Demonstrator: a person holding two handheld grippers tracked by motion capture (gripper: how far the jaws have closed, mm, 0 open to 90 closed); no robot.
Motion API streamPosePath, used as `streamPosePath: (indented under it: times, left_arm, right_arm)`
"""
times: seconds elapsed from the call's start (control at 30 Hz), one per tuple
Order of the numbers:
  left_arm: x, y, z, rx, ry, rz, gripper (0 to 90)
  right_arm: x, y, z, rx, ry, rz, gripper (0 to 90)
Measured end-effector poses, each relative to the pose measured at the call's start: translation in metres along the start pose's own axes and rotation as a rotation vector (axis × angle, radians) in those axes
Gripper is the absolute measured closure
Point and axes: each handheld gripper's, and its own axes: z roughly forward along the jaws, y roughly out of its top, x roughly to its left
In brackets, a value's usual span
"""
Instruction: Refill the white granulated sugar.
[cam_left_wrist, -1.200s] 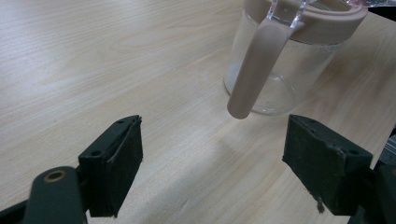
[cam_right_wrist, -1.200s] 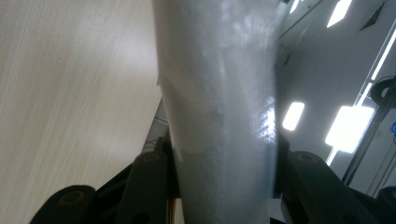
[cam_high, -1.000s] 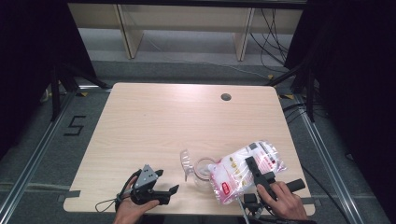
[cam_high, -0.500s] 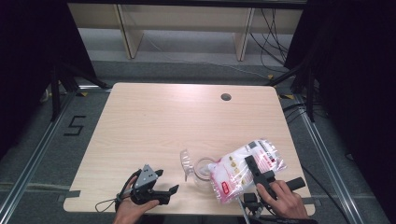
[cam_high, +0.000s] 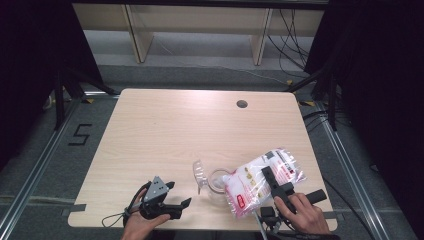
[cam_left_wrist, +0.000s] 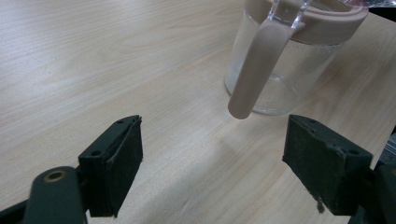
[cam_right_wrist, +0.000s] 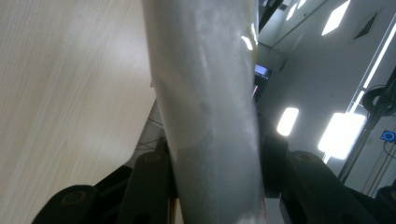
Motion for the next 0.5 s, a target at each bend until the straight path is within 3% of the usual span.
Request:
streamPosePath:
  times: [0.37,0.5]
  left_arm:
    - [0.0005,0.0001,0.0,-0.004,0.002,-0.005,19.3]
    - [0.001,0.0006,0.0002,0.003,0.008,0.015,19.3]
  right_arm:
    - [-0.0004,0.0002,0.0015,-0.006,0.003,-0.003,65.3]
    - [-0.0005,0.0,0.0017,-0.01,0.002,-0.001,65.4]
